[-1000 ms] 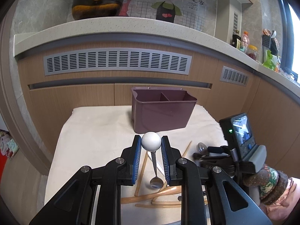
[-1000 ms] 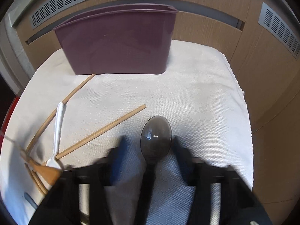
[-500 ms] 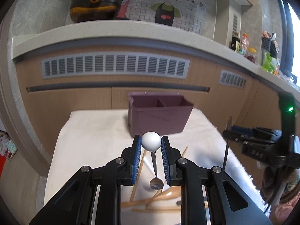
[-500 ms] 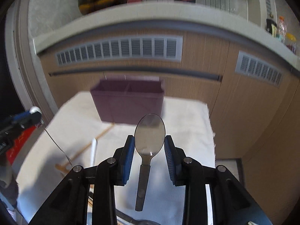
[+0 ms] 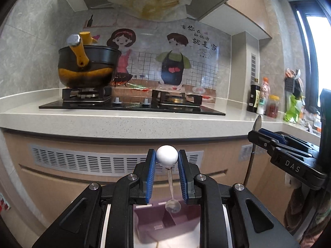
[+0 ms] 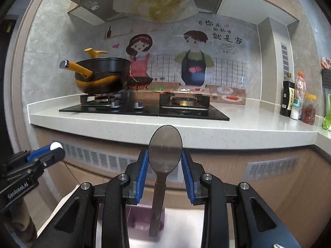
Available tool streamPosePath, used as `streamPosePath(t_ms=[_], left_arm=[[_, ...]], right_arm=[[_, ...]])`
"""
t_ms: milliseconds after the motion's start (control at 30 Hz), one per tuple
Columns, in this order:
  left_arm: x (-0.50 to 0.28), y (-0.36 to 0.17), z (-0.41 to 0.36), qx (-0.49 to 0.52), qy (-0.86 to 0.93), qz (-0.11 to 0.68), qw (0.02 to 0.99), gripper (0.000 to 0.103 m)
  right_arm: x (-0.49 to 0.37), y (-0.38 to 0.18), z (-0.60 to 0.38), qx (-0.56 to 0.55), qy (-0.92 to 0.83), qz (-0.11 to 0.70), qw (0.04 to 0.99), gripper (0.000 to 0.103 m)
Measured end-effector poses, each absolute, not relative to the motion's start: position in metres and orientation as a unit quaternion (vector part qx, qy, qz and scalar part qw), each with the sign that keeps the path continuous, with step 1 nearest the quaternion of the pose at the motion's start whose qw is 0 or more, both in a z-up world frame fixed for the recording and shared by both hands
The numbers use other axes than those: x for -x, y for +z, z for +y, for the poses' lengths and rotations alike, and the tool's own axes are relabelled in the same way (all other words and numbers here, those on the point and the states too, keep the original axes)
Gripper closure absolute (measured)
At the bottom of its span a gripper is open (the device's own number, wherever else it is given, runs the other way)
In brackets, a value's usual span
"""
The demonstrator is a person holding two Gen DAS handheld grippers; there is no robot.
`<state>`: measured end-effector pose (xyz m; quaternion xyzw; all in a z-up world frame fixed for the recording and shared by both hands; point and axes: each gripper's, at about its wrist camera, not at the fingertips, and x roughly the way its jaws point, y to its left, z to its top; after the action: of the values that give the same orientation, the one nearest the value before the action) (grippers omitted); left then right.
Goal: Organize utensils
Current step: 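Lower both held spoons into the maroon caddy and open both grippers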
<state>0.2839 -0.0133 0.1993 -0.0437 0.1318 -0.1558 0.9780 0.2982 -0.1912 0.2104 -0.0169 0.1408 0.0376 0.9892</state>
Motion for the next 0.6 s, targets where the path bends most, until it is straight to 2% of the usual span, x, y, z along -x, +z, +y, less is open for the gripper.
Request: streamPosePath(t_ms=[333,600], left_arm=[[-0.347,0.136,-0.034,0.028,-0.145,0.186,0.971,0.081],[-0.377,0.079,-0.034,0.030,-0.138,0.253,0.957,0.081]], right_arm=[[-0.374,0.125,-0.178,0.024,0.044,0.215,0.975,0.073],[-0.399,0.062,-0.176,0.017,0.057,0.280,0.958,0.073]])
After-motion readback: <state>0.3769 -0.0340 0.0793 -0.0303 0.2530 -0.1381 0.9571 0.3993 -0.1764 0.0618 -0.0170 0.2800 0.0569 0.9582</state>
